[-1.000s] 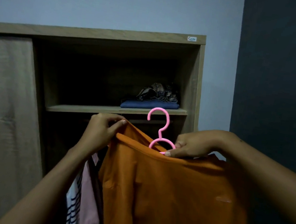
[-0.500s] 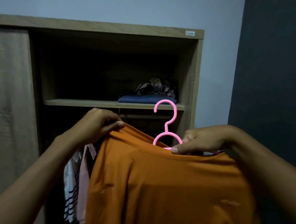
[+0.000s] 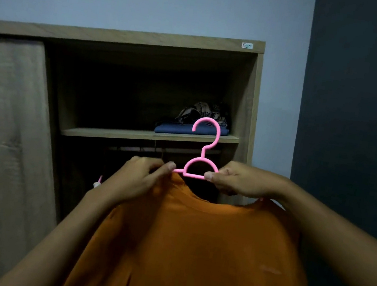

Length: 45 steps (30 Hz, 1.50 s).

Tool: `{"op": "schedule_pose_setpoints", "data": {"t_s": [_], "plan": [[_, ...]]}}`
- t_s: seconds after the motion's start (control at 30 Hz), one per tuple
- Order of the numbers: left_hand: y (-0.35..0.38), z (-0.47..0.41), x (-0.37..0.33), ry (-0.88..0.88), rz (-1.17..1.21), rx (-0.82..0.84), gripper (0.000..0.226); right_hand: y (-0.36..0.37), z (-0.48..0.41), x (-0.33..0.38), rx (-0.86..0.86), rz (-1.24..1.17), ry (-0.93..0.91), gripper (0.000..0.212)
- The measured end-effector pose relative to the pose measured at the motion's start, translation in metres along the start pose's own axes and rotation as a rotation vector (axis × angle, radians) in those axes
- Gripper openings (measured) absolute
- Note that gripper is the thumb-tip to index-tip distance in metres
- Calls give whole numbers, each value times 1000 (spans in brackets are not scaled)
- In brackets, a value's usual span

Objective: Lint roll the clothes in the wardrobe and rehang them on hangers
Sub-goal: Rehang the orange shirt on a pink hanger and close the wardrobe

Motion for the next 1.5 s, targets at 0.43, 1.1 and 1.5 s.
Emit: {"op": "schedule_pose_setpoints", "data": {"t_s": [0.43, 1.1, 1.5], "plan": [[-21, 27, 63, -141, -274, -10, 53, -17, 20, -72, -51, 5, 187, 19], [5, 37, 58, -77, -17, -28, 34, -9, 3, -28, -84, 133, 77, 31], [-9, 31, 52, -104, 24, -212, 65, -7, -2, -20, -243, 88, -16, 39]]}}
Point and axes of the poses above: each hand's wrist, its own z-axis away from the middle knuckle, its own y-axis out of the palm, x = y × z, the point moved 10 cm from there along -z, towards the middle knuckle, and after that the axes turned 7 degrees about y, right-handed, at the moved point
